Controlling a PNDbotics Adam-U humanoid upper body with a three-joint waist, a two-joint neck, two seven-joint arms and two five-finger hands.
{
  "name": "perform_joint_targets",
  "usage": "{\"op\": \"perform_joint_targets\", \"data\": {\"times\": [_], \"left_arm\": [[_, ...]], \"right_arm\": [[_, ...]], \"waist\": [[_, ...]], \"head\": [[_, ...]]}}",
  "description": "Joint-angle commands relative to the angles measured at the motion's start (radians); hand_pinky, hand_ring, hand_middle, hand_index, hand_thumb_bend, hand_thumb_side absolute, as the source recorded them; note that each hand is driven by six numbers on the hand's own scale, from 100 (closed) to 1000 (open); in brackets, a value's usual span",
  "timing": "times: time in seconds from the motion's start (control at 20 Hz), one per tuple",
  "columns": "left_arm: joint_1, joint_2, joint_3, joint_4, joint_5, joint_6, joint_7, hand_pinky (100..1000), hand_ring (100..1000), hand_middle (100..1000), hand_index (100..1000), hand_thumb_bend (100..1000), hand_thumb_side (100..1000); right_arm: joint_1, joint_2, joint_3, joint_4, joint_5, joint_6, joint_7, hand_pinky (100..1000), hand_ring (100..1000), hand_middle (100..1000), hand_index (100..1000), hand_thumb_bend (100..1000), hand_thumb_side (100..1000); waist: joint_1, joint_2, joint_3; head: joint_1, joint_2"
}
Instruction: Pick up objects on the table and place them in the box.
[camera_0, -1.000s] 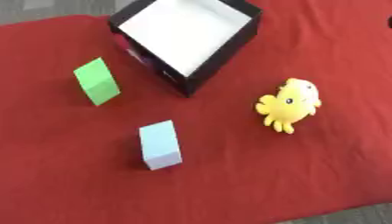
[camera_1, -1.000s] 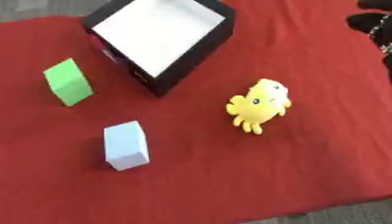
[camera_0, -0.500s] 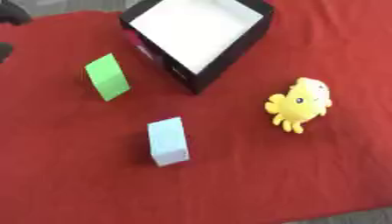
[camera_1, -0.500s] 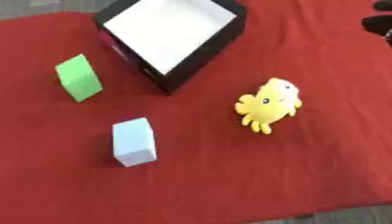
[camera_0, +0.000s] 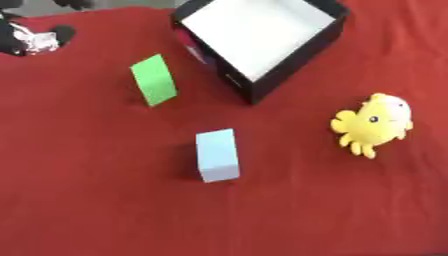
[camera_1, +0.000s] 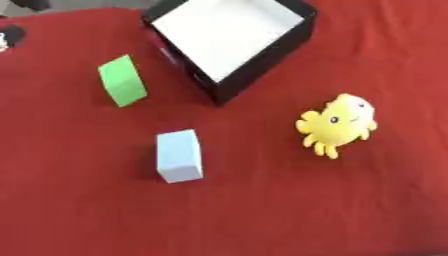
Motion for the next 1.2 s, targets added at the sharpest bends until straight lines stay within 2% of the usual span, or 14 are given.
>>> {"op": "perform_joint_targets", "data": {"times": [0.05,0.15,0.6,0.95,1.1,1.2], "left_arm": [[-0.035,0.006,0.002,0.015,-0.01,-0.005,-0.012,852,837,840,898,141,698],[-0.046,-0.011,-0.001,0.023,-0.013,-0.011,-0.024,851,839,842,901,172,702],[-0.098,-0.132,-0.034,0.101,-0.115,-0.012,-0.047,888,850,845,904,375,562],[-0.119,-0.221,-0.058,0.175,-0.213,0.013,0.039,930,866,851,911,496,445],[-0.123,-0.247,-0.061,0.2,-0.248,0.03,0.082,936,867,851,910,514,405],[-0.125,-0.273,-0.059,0.227,-0.266,0.045,0.101,941,870,854,913,502,411]], "right_arm": [[-0.001,-0.032,-0.003,-0.006,0.007,-0.007,0.002,862,766,773,928,100,511],[-0.001,-0.032,-0.002,-0.006,0.007,-0.008,0.003,862,766,773,928,100,511],[-0.006,-0.031,0.0,-0.005,0.0,-0.004,0.004,862,766,773,929,100,512],[-0.011,-0.034,0.001,-0.005,-0.009,0.005,0.005,862,766,773,929,100,512],[-0.01,-0.035,0.002,-0.005,-0.01,0.006,0.006,862,766,773,929,100,515],[-0.008,-0.035,0.003,-0.004,-0.008,0.005,0.008,862,766,773,928,100,514]], "waist": [[0.001,-0.037,0.001],[0.0,-0.037,0.0],[0.0,-0.041,-0.009],[0.003,-0.045,-0.014],[0.004,-0.047,-0.014],[0.005,-0.048,-0.012]], "head": [[-0.004,-0.013],[-0.008,-0.017],[-0.033,-0.028],[-0.053,-0.028],[-0.056,-0.026],[-0.059,-0.025]]}}
